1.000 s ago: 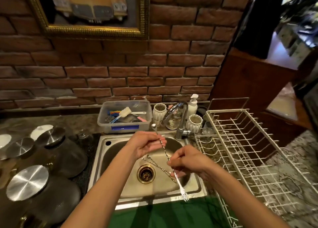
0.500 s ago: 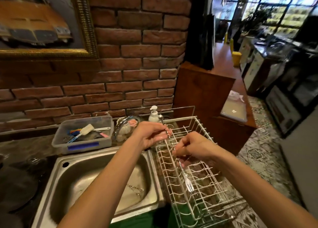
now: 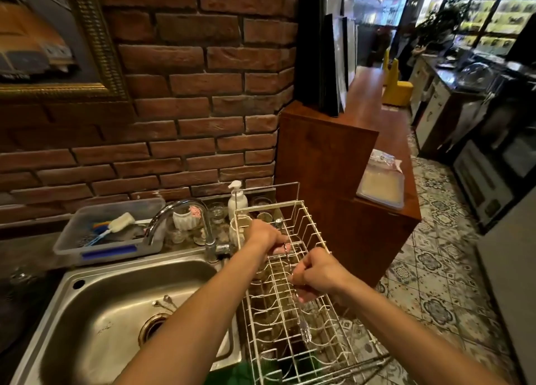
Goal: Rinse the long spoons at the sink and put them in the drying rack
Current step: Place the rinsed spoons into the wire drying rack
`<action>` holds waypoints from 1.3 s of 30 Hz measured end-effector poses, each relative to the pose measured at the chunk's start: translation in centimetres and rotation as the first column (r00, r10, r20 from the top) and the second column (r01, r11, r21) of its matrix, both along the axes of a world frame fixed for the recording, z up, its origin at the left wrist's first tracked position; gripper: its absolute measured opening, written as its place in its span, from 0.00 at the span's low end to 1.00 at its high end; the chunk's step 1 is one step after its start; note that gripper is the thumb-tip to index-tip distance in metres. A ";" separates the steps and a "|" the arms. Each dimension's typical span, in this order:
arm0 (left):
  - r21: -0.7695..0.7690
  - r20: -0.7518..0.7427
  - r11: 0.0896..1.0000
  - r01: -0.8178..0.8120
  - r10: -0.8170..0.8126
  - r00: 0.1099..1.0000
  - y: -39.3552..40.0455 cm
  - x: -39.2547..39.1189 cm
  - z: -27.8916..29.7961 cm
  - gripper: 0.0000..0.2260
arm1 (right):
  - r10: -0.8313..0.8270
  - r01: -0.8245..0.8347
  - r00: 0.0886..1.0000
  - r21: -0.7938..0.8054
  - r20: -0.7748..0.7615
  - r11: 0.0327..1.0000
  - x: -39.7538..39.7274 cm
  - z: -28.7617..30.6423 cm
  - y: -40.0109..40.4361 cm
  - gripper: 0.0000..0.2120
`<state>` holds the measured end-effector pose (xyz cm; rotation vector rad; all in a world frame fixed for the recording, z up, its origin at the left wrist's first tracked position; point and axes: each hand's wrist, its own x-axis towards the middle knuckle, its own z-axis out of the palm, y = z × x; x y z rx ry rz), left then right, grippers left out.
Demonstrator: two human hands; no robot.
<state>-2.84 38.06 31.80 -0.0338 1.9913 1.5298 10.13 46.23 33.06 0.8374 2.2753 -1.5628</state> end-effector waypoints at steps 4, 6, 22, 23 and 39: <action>-0.189 -0.049 0.982 -0.025 0.016 0.999 1.8 0.1 -1.4 0.09 | -0.003 -0.003 0.999 0.105 0.053 0.994 -0.4 -1.8 0.7 0.06; -0.284 -0.100 0.959 -0.022 -0.007 0.995 2.6 0.3 -2.1 0.09 | 0.014 -0.028 0.996 0.160 0.090 0.987 -0.6 -2.6 0.8 0.07; -0.591 -0.318 0.805 -0.055 -0.169 0.933 3.8 0.2 -6.0 0.06 | 0.161 -0.218 0.975 0.540 0.150 0.813 -1.8 -6.8 0.9 0.06; -0.598 -0.321 0.800 -0.054 -0.178 0.930 3.8 0.3 -6.1 0.06 | 0.180 -0.236 0.971 0.554 0.155 0.798 -1.7 -6.8 0.7 0.06; -0.667 -0.293 0.742 0.073 -0.351 0.889 3.3 -0.2 -6.3 0.07 | 0.296 -0.349 0.937 0.433 0.187 0.831 -1.6 -6.6 0.3 0.09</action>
